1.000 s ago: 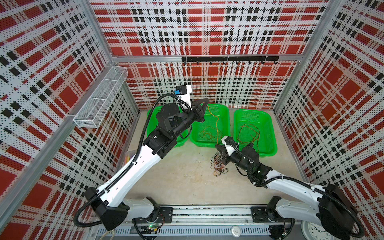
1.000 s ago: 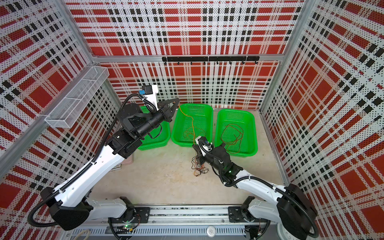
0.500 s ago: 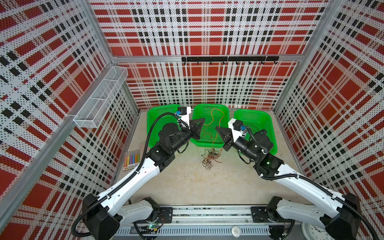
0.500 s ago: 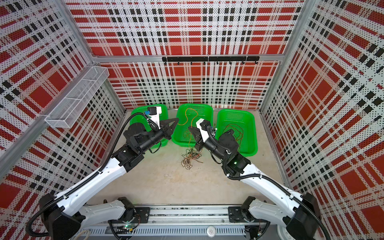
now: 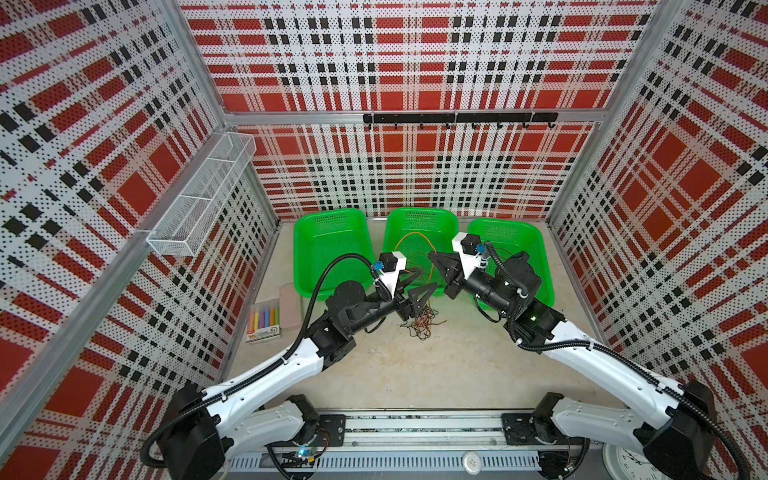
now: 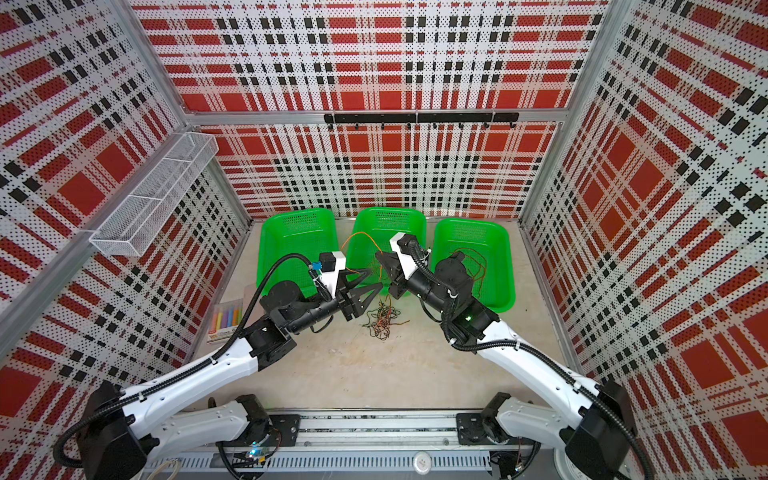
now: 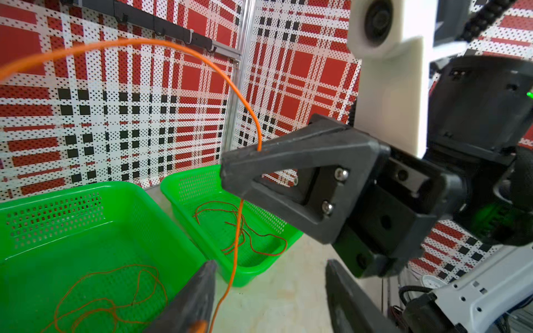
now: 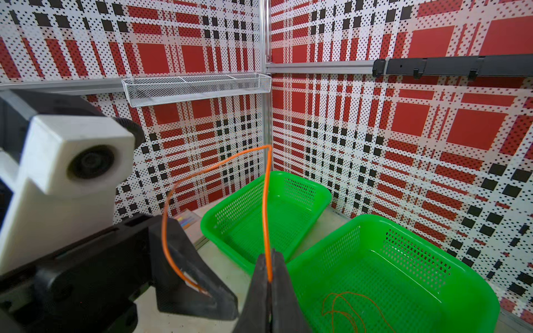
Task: Untangle and sort cables by color
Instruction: Untie the cable.
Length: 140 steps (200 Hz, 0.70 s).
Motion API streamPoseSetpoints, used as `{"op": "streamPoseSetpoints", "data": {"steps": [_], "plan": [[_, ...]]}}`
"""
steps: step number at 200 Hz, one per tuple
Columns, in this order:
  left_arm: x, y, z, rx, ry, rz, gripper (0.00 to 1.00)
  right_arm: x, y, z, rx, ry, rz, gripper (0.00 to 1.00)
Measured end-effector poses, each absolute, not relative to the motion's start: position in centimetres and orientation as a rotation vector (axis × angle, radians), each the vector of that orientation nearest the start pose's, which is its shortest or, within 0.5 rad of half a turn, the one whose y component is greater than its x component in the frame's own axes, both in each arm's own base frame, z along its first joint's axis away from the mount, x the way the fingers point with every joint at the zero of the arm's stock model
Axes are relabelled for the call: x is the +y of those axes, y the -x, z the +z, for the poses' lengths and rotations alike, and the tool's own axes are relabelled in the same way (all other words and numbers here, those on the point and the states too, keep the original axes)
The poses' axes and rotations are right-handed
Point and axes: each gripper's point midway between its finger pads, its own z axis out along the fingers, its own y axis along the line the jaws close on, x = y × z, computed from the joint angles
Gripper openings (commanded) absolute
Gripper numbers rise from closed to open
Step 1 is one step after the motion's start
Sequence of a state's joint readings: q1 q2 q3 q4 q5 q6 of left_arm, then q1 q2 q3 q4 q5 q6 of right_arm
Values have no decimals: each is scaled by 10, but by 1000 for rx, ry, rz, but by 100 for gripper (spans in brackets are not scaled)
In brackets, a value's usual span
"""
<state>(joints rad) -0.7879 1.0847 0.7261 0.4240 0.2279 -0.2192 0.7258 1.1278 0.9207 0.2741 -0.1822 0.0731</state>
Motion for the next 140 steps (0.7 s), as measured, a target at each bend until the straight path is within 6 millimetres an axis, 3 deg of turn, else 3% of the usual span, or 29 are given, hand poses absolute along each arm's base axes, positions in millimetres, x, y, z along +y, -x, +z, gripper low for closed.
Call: {"op": "streamPoseSetpoints", "data": {"steps": [50, 70, 100, 123, 132, 140], "plan": [[-304, -252, 313, 1471, -614, -882, 77, 292, -276, 377, 1421, 647, 813, 0], [-311, -258, 303, 1487, -605, -835, 71, 294, -274, 378, 1418, 652, 828, 0], [-319, -269, 280, 1541, -602, -776, 35, 294, -273, 383, 1413, 652, 840, 0], [-323, -277, 276, 1554, -596, -754, 9, 293, -271, 383, 1418, 651, 841, 0], [-323, -278, 279, 1549, -591, -752, 0, 292, -271, 383, 1419, 650, 840, 0], [-324, -279, 282, 1543, -589, -751, 0, 291, -271, 384, 1418, 647, 838, 0]]}}
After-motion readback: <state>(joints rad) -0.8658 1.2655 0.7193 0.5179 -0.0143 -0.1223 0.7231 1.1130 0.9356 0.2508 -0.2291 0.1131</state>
